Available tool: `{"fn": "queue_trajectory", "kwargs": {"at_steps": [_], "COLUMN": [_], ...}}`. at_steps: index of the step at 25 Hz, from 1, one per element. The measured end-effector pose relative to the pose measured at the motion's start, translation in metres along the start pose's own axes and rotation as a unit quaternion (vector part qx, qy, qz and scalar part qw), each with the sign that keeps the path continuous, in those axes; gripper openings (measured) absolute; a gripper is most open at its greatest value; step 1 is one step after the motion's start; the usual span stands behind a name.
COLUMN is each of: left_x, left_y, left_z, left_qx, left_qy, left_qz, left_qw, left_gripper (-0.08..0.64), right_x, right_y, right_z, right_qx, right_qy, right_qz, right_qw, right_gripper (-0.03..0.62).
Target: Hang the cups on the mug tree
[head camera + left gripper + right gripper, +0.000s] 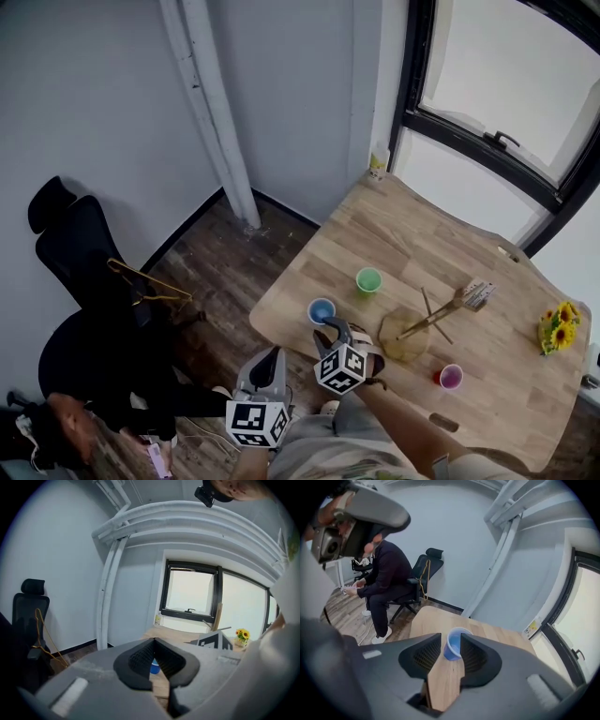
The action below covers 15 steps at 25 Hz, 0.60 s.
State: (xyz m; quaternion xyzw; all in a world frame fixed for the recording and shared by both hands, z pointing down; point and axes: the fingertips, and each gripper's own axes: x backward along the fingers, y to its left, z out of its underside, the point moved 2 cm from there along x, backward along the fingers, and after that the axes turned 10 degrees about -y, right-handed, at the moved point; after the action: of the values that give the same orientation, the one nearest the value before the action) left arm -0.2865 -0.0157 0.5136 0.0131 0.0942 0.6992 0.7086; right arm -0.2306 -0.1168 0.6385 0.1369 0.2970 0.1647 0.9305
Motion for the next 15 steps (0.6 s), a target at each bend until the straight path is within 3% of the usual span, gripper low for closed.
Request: {"fn": "queue_trajectory", "kwargs": {"at_steps": [7, 15], "left_x": [0.003, 0.006], "left_y": [0.005, 0.01], "left_z": [0.006, 0.008], "left_qx": [-0.003, -0.005], "left_qy": [0.009, 0.012], "left_qz": [-0.009, -0.014], "left_qw": [0.9999, 0.9998], "left_gripper": [0.005, 0.005], "right_x": [-0.026, -0.029], "right_y": [0.007, 0.005], "right_z": [0.02, 0.021], "right_qx": [0.061, 0.073], "right_qy": [0.051, 0.061], "right_qz": [-0.021, -0.019], "right_qw": [0.997, 0.995], "right_gripper": [0.09, 0.023]}}
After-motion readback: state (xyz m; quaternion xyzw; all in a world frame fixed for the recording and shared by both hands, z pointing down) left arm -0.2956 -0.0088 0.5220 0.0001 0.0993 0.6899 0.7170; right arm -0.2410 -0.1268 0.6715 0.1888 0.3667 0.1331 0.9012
